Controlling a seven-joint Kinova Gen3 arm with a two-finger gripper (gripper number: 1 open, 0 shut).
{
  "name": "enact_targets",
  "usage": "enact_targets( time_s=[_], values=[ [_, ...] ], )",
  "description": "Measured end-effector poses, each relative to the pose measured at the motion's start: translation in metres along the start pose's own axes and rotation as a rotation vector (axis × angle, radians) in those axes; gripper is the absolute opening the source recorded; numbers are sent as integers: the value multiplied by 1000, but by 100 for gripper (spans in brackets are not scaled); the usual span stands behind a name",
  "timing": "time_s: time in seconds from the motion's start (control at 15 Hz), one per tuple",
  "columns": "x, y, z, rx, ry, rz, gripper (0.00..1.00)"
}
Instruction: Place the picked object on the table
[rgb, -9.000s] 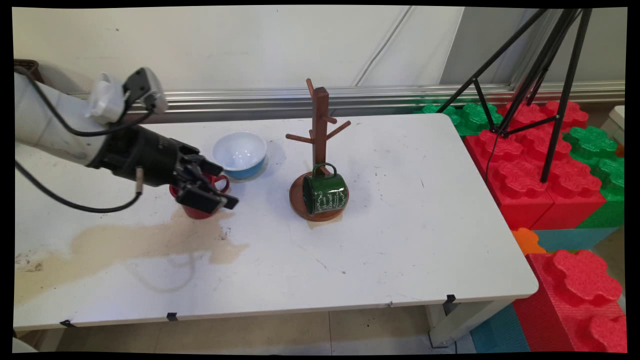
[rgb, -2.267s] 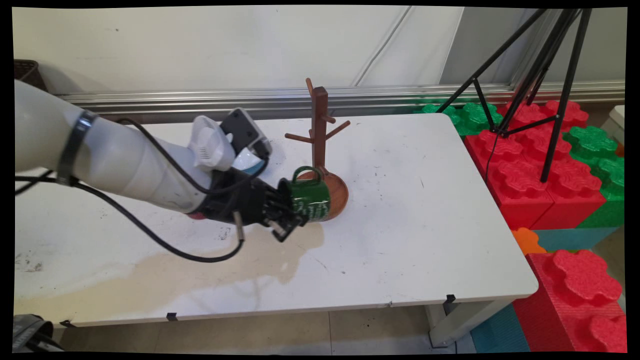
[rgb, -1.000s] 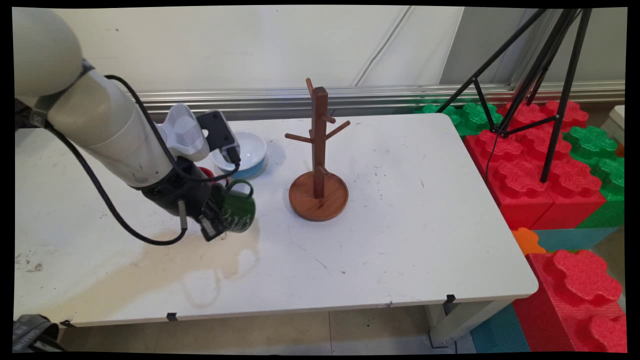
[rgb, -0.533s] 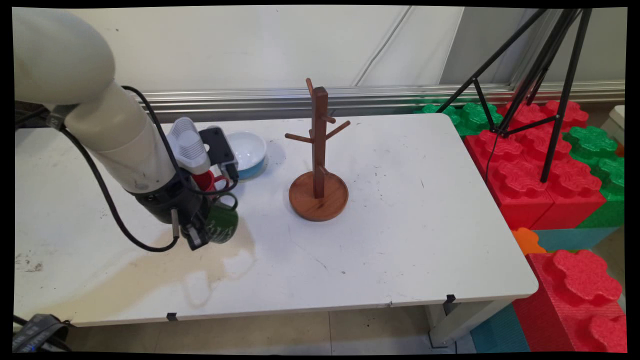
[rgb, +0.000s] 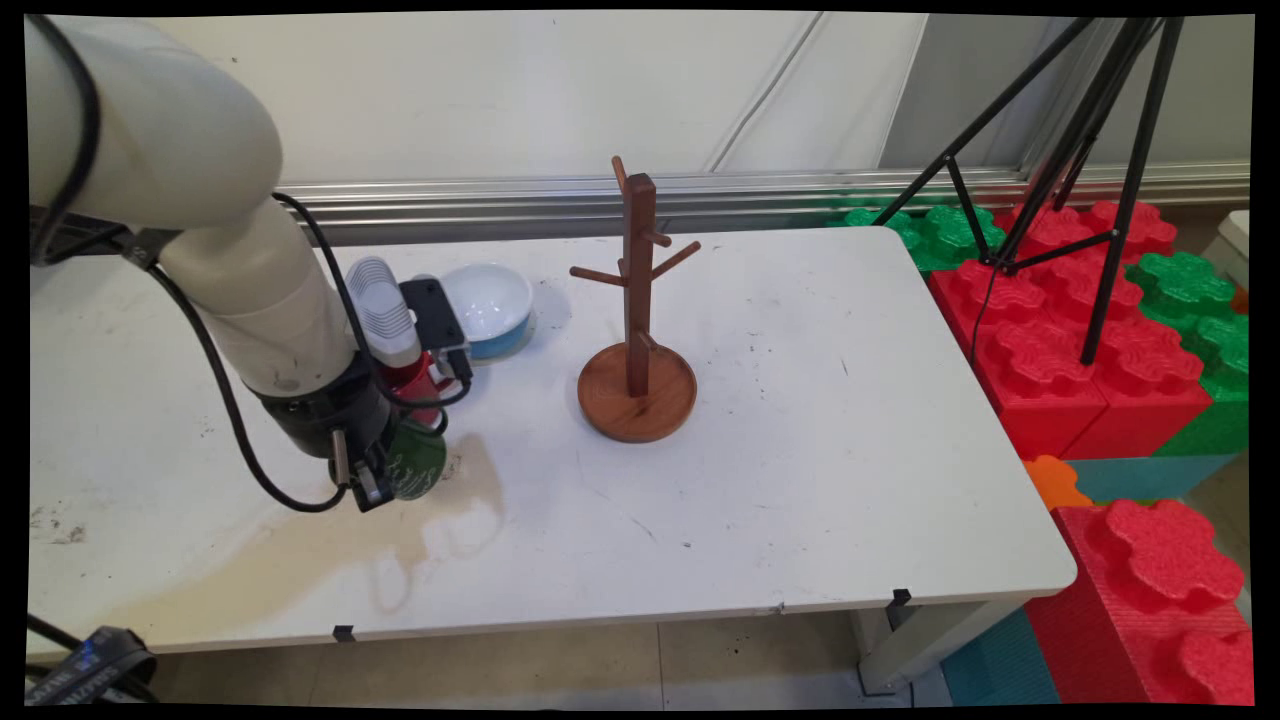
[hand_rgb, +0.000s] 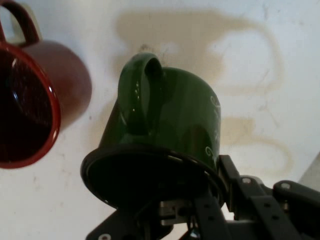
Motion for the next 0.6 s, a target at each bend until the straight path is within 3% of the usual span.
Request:
enact_targets(
  time_s=[0.6],
  values=[
    [-1, 1, 19, 10, -101, 4, 0]
  ],
)
